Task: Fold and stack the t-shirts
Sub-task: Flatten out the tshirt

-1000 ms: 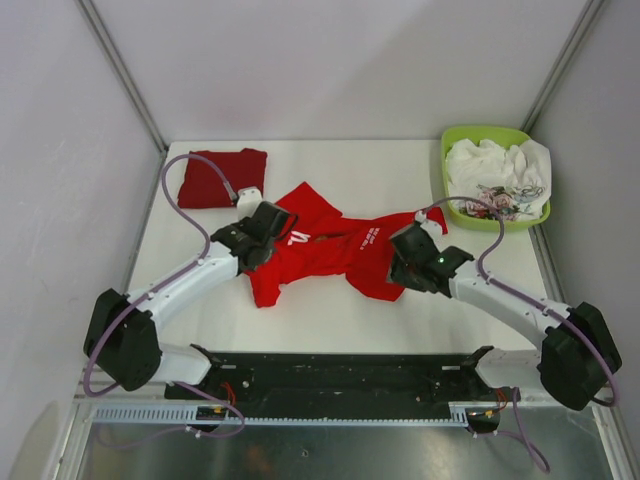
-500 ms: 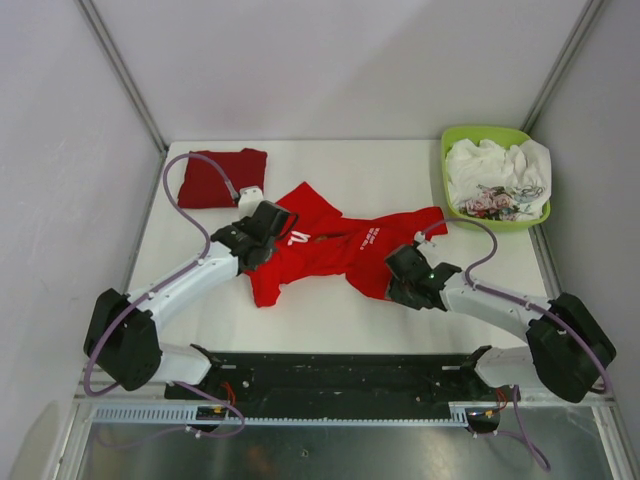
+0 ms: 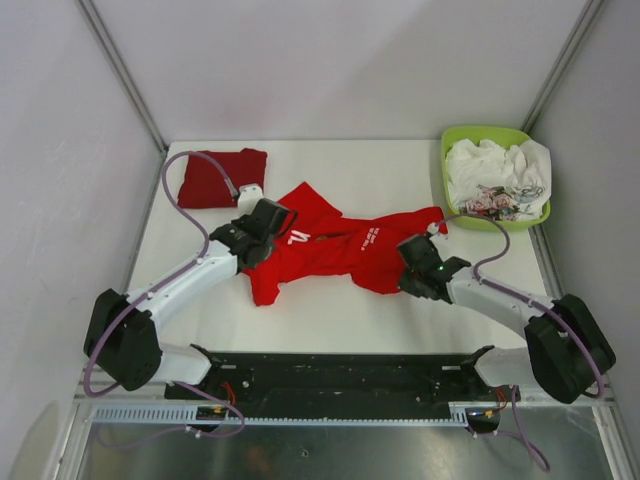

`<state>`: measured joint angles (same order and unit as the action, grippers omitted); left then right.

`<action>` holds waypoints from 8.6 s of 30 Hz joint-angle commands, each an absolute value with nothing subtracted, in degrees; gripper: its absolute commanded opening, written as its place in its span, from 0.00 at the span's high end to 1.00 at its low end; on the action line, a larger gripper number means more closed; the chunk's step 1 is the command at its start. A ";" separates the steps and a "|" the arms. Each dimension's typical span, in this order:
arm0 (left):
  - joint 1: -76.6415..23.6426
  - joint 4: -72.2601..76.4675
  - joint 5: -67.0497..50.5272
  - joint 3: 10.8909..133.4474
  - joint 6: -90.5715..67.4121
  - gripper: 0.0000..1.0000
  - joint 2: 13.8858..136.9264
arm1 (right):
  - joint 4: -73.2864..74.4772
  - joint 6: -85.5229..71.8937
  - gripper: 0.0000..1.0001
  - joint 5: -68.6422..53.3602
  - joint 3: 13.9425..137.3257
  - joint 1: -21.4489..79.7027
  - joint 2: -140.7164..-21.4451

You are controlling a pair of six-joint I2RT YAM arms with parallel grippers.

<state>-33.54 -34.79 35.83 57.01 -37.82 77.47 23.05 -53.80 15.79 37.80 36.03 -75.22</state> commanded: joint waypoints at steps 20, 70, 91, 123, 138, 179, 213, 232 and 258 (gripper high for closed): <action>-31.29 -27.67 35.98 65.22 -30.31 1.00 84.42 | 32.45 -34.95 0.95 13.82 56.11 22.92 -87.95; -31.19 -27.14 25.83 59.29 -26.60 1.00 74.91 | 30.96 -59.76 0.54 19.85 33.84 37.39 -69.03; -31.19 -26.91 20.73 55.34 -27.28 1.00 70.79 | 33.84 -53.61 1.00 18.68 35.68 27.32 -64.12; -32.08 -33.97 17.41 26.14 -62.32 0.67 50.00 | 37.85 -37.20 1.00 10.85 45.61 -2.95 -60.81; -32.08 -34.75 21.87 25.71 -68.58 0.56 57.60 | 38.20 -36.74 1.00 10.06 45.62 -2.94 -59.93; -20.66 -28.63 14.41 30.60 -63.36 0.57 62.13 | 28.20 -34.72 1.00 6.52 45.26 -3.37 -73.21; -29.44 -27.55 24.44 34.57 -63.67 0.64 78.07 | 26.64 -34.89 1.00 6.09 45.34 -0.87 -74.08; -28.65 -40.01 40.97 62.45 -33.84 1.00 42.13 | 38.92 -38.31 1.00 3.49 60.24 -6.68 -55.52; -24.90 -18.42 33.08 89.68 -26.76 1.00 56.07 | 28.60 -44.18 1.00 -3.42 84.02 -8.04 -64.13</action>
